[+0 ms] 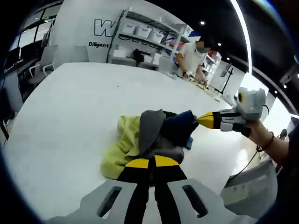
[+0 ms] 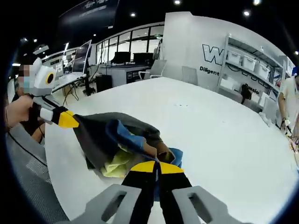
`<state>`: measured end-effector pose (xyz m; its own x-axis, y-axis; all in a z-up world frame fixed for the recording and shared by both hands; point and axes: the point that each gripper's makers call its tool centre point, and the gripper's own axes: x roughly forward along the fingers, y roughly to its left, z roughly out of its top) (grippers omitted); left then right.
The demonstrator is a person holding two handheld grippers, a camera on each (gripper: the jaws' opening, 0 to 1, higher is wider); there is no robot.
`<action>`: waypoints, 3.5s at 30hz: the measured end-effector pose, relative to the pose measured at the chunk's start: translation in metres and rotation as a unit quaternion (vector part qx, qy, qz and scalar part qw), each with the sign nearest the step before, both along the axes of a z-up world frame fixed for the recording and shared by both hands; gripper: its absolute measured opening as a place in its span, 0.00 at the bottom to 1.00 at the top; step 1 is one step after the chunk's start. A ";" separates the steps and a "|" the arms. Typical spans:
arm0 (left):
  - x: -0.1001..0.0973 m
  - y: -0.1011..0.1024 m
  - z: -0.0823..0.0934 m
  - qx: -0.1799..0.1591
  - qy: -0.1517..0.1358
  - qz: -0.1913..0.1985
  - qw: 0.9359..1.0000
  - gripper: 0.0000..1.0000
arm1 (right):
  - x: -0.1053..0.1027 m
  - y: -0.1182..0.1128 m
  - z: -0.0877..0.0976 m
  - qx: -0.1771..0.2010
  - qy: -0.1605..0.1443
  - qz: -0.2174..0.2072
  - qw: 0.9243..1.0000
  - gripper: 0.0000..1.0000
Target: Fold the garment on the visible template until the final outline fits inside the template.
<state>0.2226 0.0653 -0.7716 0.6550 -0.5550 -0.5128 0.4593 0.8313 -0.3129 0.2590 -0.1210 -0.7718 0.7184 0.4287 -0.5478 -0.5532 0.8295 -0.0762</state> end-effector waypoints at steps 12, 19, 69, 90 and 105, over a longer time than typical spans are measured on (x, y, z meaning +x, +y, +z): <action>0.014 0.033 0.012 0.005 -0.014 0.029 0.999 0.00 | 0.009 -0.017 0.007 0.002 -0.003 -0.023 1.000 0.00; 0.026 0.050 0.025 0.023 -0.029 0.029 0.999 0.00 | 0.016 -0.032 0.021 0.005 -0.010 -0.038 0.999 0.00; 0.126 0.153 0.033 0.103 -0.029 0.081 0.991 0.00 | 0.102 -0.070 0.019 0.047 0.045 -0.106 0.992 0.00; 0.191 0.211 -0.027 0.168 0.050 0.104 0.979 0.00 | 0.138 -0.096 -0.043 -0.008 0.126 -0.120 0.985 0.00; 0.207 0.229 -0.070 0.202 0.092 0.106 0.969 0.00 | 0.154 -0.105 -0.078 -0.040 0.152 -0.124 0.980 0.00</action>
<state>0.4296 0.2946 -0.8417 0.6089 -0.1486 -0.7792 0.2327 0.9725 -0.0036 0.4130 -0.2262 -0.8496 0.5934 0.2091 -0.7773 -0.3422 0.9396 -0.0085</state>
